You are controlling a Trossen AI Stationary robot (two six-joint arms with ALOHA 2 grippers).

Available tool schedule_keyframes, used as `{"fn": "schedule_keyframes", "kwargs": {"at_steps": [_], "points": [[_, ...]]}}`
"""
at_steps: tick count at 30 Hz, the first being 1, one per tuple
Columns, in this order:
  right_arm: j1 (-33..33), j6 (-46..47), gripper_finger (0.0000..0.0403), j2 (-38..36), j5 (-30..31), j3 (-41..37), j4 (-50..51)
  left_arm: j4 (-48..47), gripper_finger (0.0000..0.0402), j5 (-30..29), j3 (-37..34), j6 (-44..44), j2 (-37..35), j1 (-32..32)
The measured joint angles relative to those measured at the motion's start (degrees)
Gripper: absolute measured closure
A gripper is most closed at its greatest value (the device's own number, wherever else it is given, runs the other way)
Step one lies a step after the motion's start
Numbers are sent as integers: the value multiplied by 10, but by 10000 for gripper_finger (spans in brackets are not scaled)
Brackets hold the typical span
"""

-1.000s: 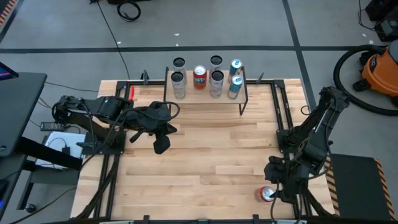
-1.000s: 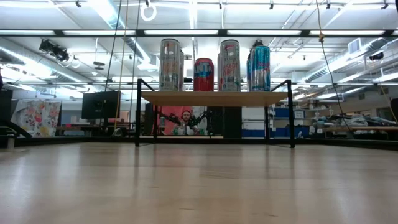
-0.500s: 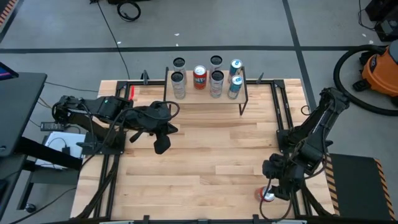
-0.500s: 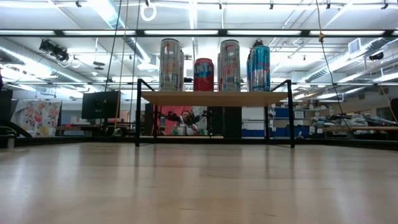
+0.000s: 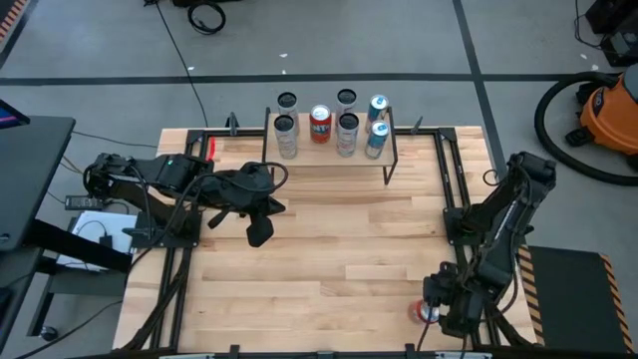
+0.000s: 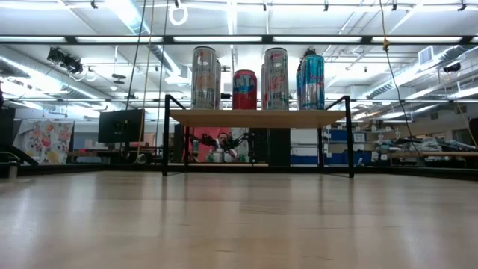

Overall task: Place canned beverage on shelf
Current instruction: Put the red soda can on the shelf aligned with the other red soda can

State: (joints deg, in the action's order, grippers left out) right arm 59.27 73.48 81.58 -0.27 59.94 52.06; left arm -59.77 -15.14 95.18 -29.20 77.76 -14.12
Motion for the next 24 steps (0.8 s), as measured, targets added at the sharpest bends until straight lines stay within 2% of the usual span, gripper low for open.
{"fn": "schedule_keyframes", "kwargs": {"at_steps": [9, 17, 24], "points": [[8, 1, 39, 36, 17, 0, -61, 0, 395, 0, 0, -4, 0, 0], [5, -1, 39, 81, 42, 0, -53, 0, 395, 0, 0, -7, 3, 0], [5, -1, 39, 82, 68, 0, -86, 0, 395, 0, 0, 3, 14, 0]]}}
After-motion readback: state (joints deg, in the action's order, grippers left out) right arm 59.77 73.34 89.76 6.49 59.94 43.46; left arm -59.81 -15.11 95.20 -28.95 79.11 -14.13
